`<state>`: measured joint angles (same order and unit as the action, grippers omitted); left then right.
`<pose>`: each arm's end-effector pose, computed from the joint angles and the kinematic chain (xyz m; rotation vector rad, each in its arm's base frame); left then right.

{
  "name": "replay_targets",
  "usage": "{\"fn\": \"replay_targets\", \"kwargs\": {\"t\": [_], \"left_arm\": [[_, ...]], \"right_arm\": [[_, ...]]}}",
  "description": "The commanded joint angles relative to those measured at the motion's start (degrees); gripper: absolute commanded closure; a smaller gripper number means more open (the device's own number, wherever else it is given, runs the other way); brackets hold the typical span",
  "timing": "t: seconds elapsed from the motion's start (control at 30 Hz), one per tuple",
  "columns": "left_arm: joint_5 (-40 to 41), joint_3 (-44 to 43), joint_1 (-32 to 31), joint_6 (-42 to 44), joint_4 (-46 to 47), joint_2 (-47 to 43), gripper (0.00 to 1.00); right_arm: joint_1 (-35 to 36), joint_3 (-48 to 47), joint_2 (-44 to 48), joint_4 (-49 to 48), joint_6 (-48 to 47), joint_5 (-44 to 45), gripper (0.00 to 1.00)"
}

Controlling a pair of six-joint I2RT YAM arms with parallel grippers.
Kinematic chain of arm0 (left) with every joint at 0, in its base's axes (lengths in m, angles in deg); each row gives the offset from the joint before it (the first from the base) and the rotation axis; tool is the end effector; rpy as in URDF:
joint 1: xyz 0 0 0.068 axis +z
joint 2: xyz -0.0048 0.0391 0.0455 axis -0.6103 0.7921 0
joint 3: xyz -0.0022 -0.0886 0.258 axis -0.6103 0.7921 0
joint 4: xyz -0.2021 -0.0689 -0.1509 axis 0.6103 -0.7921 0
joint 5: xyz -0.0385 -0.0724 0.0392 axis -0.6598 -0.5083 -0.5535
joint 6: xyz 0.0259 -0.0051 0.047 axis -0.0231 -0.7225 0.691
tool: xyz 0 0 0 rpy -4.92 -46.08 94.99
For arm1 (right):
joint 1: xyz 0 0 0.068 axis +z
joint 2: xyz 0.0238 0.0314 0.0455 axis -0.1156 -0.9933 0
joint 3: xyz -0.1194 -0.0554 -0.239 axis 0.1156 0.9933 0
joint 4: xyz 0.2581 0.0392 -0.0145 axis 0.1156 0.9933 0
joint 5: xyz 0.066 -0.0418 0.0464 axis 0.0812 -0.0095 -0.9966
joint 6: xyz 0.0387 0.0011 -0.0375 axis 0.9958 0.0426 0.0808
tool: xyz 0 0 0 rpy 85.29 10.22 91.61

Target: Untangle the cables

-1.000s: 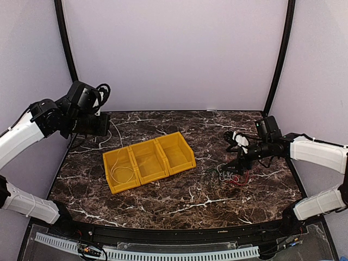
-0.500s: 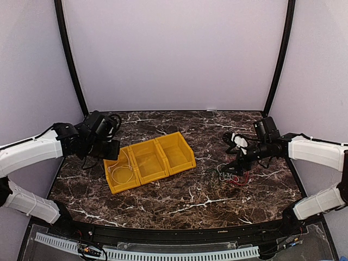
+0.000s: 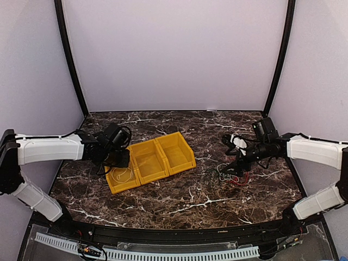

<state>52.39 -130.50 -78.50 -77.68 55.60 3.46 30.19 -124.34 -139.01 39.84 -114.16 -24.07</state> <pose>0.2234 -0.1786 0.2171 0.0401 2.4484 -0.1630 0.2258 0.1196 0.2104 -1.3382 1.9240 0.6151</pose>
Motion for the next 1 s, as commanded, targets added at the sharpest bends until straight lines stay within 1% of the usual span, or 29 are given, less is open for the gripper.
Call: {"fn": "replay_targets", "kwargs": {"t": [0.0, 0.17, 0.23, 0.27, 0.3, 0.33, 0.37, 0.4, 0.5, 0.6, 0.67, 0.7, 0.73, 0.77, 0.83, 0.87, 0.9, 0.97], "left_arm": [[0.72, -0.29, 0.08, -0.95, 2.1, 1.75, 1.0], [0.47, -0.73, 0.09, -1.25, 1.04, 2.07, 0.99], [0.22, -1.6, 0.09, -1.44, -0.65, 1.45, 0.85], [0.15, -2.06, 0.09, -1.57, -2.44, 1.1, 0.71], [0.35, -3.18, 0.03, -1.72, -3.57, 0.09, 0.62], [0.61, -3.73, 0.02, -2.01, -5.72, -0.46, 0.23], [1.43, -4.89, 0.02, -2.12, -6.75, -1.84, 0.12], [1.9, -5.55, 0.02, -2.2, -8.73, -2.43, 0.04], [4.97, -8.72, 0.06, -2.62, -13.23, -4.44, 0.01], [9.51, -12.5, 0.02, -4.15, -20.87, -4.44, 0.01], [10.47, -14.02, 0.02, -2.91, -21.83, -5.2, 0.01], [10.51, -14.29, 0.01, -0.38, -21.05, -5.69, 0.01], [10.01, -14.52, 0.01, 0.85, -18.53, -7.17, 0.01], [9.44, -14.37, 0.01, 3.88, -16.54, -8.09, 0.01], [7.72, -14.14, 0.04, 6.83, -7.8, -10.92, 0.01], [6.21, -14.5, 0.02, 7.62, -5.68, -12.3, 0.01], [5.26, -15.41, 0.02, 9.44, -1.41, -12.76, 0.01], [3.0, -17.32, -0.28, 13.11, 4.02, -13.5, 0.01]], "right_arm": [[-0.04, -1.34, 0.05, -0.08, -0.66, 0.43, 0.06], [-0.02, -1.49, 0.29, 0.01, -0.69, 0.85, 0.06], [0.0, -1.51, 0.62, 0.05, -0.62, 0.75, 0.06], [0.0, -1.51, 0.81, 0.06, -0.49, 0.63, 0.06], [0.0, -1.63, 1.05, 0.06, -0.33, 0.42, 0.06], [-0.02, -1.79, 1.37, 0.05, -0.14, 0.16, 0.06], [0.0, -1.85, 1.73, 0.01, 0.03, -0.03, 0.05], [0.0, -1.9, 2.13, -0.17, 0.15, -0.17, 0.05], [-0.04, -2.51, 2.95, -0.59, 1.24, -0.19, 0.05], [-0.22, -4.98, 3.49, -0.04, 2.31, 0.17, 0.05], [-0.34, -7.37, 3.87, 1.21, 2.38, 1.41, 0.04], [-0.41, -8.71, 4.22, 2.62, 2.12, 2.43, 0.03], [-0.58, -10.0, 4.64, 3.4, 1.89, 3.57, 0.02], [-0.83, -11.06, 5.02, 3.78, 1.78, 5.17, 0.01], [-1.96, -12.5, 6.14, 2.94, 3.07, 8.08, 0.01], [-2.99, -13.24, 6.56, 2.7, 4.86, 9.64, 0.01], [-4.13, -14.15, 7.01, 2.74, 6.69, 9.65, 0.01], [-6.1, -16.14, 7.21, 4.86, 6.33, 7.36, 0.01]]}}
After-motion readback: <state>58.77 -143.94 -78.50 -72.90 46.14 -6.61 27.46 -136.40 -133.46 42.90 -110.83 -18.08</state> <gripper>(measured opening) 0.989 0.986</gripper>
